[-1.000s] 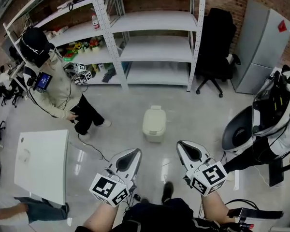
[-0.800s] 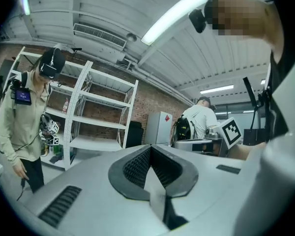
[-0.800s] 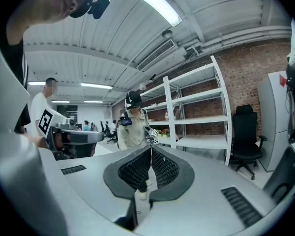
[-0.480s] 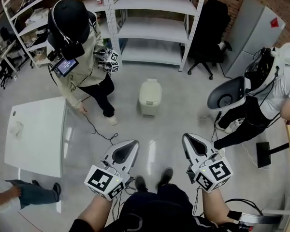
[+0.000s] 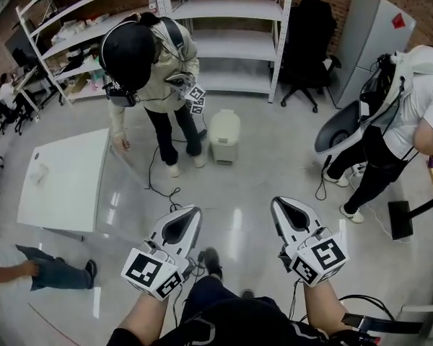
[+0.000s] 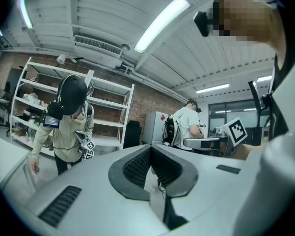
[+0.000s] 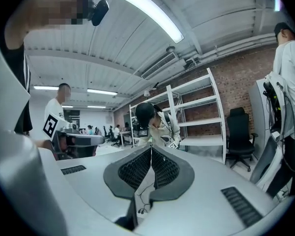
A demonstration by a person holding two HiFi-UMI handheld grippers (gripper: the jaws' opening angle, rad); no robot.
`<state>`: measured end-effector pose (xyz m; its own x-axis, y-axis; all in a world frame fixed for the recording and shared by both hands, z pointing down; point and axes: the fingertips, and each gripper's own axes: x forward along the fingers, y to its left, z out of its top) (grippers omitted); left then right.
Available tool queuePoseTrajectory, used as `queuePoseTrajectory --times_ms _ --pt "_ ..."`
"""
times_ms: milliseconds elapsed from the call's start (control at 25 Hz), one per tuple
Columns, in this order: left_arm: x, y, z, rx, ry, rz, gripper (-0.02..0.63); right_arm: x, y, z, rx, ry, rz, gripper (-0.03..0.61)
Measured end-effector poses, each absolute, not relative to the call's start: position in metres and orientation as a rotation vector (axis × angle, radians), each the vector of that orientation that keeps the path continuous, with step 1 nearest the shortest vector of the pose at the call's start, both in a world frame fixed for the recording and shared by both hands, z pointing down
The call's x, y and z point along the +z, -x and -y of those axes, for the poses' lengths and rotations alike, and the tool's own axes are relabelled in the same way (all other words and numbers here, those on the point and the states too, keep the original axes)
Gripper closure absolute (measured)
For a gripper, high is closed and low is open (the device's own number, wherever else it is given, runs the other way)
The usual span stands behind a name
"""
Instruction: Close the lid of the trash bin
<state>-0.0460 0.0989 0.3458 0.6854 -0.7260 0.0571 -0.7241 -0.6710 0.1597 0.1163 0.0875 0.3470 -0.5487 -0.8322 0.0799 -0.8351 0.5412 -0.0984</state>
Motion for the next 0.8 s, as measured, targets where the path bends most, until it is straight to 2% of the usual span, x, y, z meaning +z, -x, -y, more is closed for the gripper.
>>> queuePoseTrajectory --times_ms 360,800 --pt "0.326 0.020 -0.213 0.039 -2.721 1.216 0.614 0.339 -0.154 -0.198 0.216 -1.483 2.753 0.569" --pt "0.323 0.069 -0.322 -0.022 -2.789 1.173 0.614 0.328 -0.102 -0.305 0.150 -1.586 2.715 0.569"
